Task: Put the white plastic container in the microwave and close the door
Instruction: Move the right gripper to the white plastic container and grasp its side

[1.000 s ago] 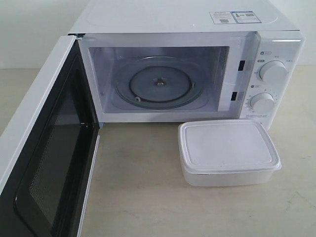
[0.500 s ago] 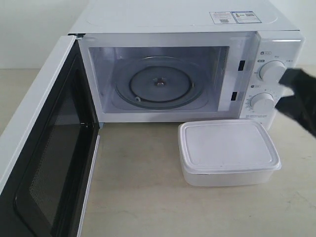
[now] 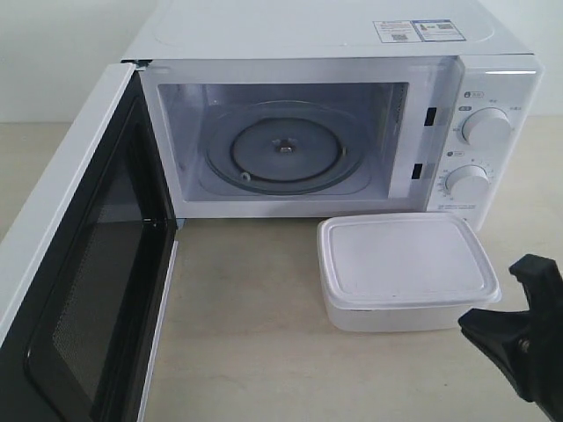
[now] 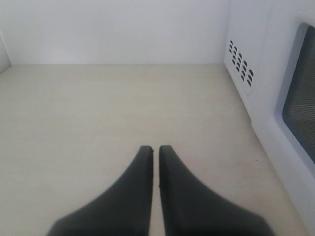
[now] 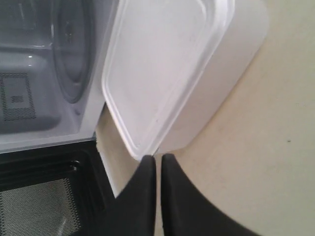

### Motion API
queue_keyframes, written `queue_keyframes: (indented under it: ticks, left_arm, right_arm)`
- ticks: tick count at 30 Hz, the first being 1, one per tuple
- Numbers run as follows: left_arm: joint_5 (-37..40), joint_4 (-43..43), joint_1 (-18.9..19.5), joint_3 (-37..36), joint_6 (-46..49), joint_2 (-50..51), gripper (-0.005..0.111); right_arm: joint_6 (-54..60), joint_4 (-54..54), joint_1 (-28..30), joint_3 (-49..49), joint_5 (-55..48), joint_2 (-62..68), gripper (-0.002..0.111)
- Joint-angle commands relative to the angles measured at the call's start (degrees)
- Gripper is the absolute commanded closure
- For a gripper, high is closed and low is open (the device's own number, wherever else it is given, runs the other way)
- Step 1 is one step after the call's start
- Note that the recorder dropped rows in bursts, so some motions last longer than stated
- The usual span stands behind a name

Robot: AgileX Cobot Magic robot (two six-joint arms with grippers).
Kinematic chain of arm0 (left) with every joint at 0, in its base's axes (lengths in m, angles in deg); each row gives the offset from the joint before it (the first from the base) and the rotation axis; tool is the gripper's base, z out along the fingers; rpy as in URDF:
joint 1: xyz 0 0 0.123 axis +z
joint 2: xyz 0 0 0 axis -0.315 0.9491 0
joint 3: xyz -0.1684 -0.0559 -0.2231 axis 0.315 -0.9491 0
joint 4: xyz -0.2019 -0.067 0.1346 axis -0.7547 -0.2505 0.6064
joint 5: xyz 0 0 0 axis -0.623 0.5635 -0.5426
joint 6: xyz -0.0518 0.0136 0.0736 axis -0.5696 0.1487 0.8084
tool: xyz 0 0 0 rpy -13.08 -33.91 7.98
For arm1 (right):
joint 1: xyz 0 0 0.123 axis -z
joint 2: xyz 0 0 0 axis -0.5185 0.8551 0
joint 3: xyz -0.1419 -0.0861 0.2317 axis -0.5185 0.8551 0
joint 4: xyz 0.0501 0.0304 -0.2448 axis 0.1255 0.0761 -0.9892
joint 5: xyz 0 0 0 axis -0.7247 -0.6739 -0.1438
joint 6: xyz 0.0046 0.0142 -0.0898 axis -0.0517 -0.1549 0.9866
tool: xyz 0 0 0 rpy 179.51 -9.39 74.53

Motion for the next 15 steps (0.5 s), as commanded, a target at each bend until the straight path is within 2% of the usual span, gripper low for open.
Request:
queue_keyframes:
  ticks: [1,8,15]
  left_arm:
    - [0.04,-0.17,0.29,-0.2,-0.7,-0.19,0.102]
    - [0.04,-0.17,0.29,-0.2,-0.7,-0.19,0.102]
    - [0.04,-0.17,0.29,-0.2,-0.7,-0.19,0.102]
  right_arm:
    - [-3.76,-0.22,-1.63,1.58,6.18,2.02,0.108]
    - [-7.66,-3.28,-1.72,3.09,17.58,9.7,0.108]
    - [-17.15,-7.2,-1.72,2.8,21.1,19.47,0.105]
